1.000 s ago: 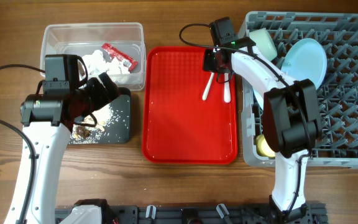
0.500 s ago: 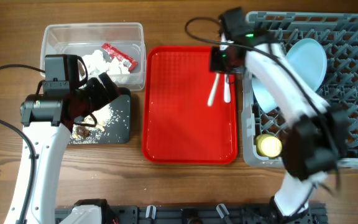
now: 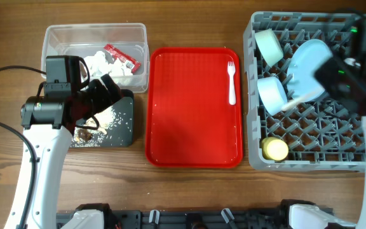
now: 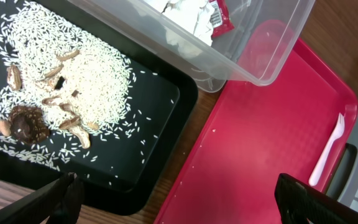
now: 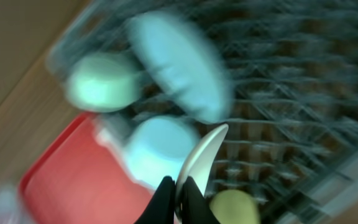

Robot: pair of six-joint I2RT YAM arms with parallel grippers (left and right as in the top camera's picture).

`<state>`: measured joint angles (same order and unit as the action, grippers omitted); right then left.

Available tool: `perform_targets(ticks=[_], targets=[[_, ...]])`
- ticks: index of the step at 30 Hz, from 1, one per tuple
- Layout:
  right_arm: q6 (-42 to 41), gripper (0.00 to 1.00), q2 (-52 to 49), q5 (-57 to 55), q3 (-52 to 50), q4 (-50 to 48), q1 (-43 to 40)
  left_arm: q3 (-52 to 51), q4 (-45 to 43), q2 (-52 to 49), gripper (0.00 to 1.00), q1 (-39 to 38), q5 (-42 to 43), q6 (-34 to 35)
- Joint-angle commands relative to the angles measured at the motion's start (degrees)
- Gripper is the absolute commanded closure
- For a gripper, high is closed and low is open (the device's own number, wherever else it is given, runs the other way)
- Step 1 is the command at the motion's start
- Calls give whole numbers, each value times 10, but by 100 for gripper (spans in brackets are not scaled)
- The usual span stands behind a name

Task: Sort waste into correct bins and load items into the dishwasher rack
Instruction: 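Carry the white spoon right and drop it into the rack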

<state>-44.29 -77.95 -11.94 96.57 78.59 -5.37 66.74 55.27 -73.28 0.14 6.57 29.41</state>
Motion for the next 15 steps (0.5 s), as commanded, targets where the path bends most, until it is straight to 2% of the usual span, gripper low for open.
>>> perform_targets(ticks=[1,10,13,14,15], targets=[[-142,96,-4,-111,-45,1,-49,10,-1,0,0,3,4,-6],[-120,96,-27,-146,-223,-189,-85,10,-1,0,0,3,4,-6],[-114,95,-37,-141,-245,-210,-85,10,-1,0,0,3,4,-6],[-113,86,-39,-139,-245,-210,-85,10,-1,0,0,3,4,-6],[-112,64,-38,-139,-245,-210,-85,10,-1,0,0,3,4,-6]])
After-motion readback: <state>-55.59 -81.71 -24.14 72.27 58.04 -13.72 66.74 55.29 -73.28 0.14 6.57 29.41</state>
